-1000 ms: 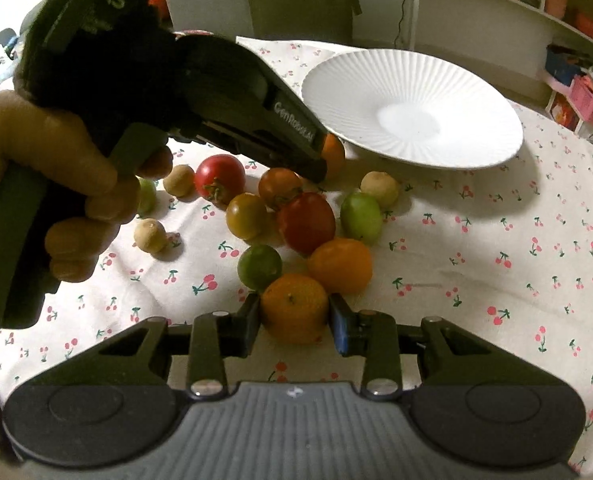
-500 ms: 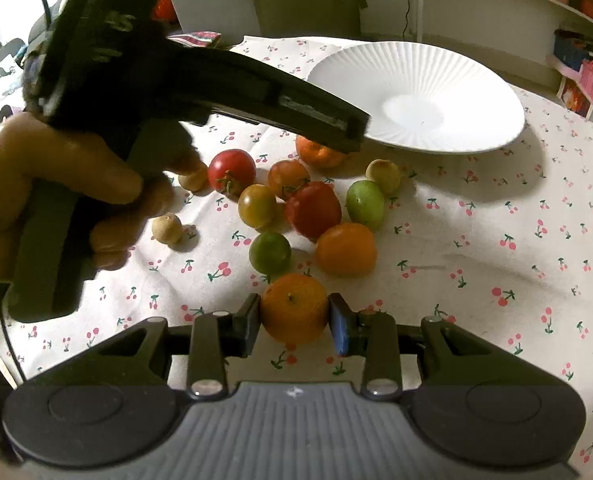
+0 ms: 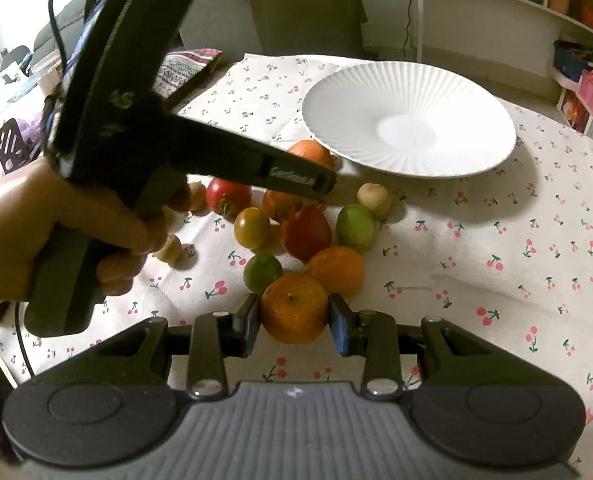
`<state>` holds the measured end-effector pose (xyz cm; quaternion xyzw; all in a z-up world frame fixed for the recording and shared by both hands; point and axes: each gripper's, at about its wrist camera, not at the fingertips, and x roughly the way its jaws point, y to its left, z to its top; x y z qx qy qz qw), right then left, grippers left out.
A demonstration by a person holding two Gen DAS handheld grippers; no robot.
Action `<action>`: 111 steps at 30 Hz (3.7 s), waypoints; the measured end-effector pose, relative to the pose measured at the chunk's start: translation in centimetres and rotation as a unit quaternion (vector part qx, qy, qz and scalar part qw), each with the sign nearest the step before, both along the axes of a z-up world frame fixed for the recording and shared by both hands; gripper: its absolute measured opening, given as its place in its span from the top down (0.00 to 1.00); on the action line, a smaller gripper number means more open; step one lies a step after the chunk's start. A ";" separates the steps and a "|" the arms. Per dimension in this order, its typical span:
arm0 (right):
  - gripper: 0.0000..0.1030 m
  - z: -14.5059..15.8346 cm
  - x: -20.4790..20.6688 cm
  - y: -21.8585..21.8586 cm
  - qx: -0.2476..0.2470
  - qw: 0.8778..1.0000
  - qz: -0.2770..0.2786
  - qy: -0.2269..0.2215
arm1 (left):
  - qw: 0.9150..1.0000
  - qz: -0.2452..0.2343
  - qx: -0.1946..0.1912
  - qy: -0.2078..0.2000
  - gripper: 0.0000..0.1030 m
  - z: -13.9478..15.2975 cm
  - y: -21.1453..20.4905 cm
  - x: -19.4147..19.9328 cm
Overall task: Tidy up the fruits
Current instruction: 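Grasp a mandarin with the right tool while the left tool grasps another mandarin, then carry both mandarins onto the white plate and open both tools, then withdraw both open tools from the plate back toward the fruits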
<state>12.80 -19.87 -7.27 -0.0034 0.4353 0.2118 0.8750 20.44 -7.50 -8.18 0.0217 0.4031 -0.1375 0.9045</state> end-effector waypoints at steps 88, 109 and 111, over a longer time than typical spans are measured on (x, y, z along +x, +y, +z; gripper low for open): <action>0.37 5.9 6.4 -5.6 -0.004 0.989 -0.133 -0.072 | 0.989 0.114 -0.084 -0.034 0.40 7.5 6.0 -0.7; 0.37 4.5 0.1 -0.9 0.012 0.997 -0.069 -0.026 | 0.990 0.137 0.001 -0.031 0.19 5.7 7.8 -8.0; 0.36 4.1 0.2 -0.4 0.009 0.998 -0.056 -0.022 | 0.992 0.128 0.002 -0.024 0.19 5.3 7.6 -8.2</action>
